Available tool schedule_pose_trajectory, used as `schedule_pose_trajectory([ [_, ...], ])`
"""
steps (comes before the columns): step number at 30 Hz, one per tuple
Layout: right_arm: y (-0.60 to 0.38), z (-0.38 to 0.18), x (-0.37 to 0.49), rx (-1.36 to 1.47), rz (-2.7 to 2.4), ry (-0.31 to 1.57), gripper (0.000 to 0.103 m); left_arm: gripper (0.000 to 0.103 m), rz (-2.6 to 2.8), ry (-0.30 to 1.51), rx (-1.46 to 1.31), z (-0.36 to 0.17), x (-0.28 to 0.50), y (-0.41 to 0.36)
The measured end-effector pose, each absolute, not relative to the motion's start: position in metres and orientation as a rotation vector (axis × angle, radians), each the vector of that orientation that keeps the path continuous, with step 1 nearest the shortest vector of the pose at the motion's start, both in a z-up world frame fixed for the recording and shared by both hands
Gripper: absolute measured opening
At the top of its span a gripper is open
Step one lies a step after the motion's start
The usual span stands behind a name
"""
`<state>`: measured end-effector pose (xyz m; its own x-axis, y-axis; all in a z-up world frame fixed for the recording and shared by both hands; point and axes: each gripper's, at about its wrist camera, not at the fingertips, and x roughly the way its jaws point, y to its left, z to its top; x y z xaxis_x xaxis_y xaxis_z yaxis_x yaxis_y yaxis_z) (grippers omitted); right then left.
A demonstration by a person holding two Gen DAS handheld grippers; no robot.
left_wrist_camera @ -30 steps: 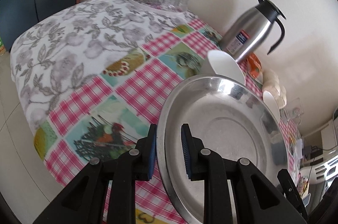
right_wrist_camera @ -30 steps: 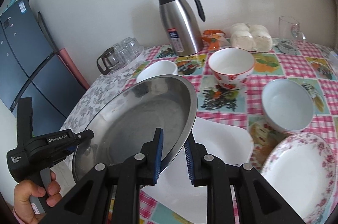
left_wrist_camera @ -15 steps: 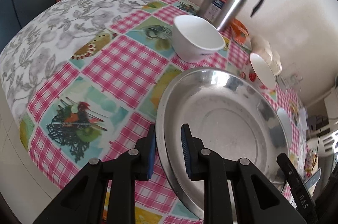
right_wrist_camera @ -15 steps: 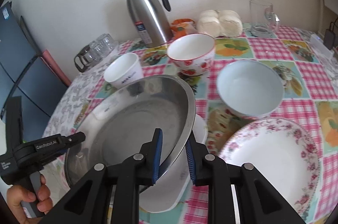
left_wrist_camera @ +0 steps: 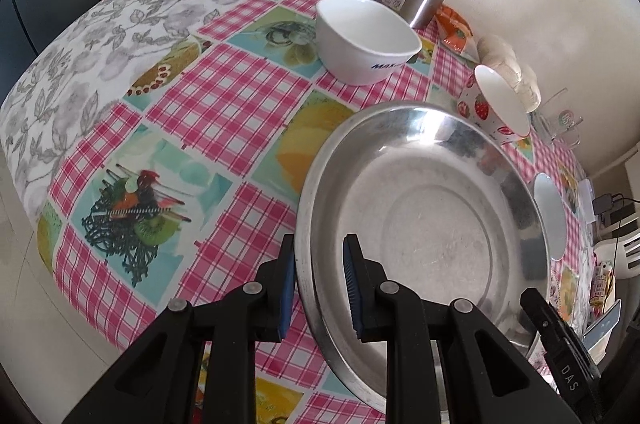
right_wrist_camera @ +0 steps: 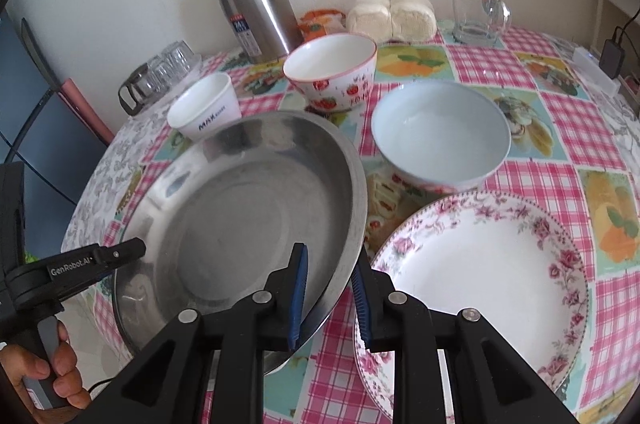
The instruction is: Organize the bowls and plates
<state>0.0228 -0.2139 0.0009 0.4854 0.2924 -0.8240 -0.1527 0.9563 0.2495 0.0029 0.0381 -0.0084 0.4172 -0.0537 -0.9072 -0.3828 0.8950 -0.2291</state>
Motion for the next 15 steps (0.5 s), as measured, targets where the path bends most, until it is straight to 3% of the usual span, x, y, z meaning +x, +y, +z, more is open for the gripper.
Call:
schedule_pose_trajectory([
  [15,-0.213,-0.019,0.027,0.146,0.240,1.145,0.025,0.022,0.197,1.180,-0.472,-0.020,0.003,0.041],
])
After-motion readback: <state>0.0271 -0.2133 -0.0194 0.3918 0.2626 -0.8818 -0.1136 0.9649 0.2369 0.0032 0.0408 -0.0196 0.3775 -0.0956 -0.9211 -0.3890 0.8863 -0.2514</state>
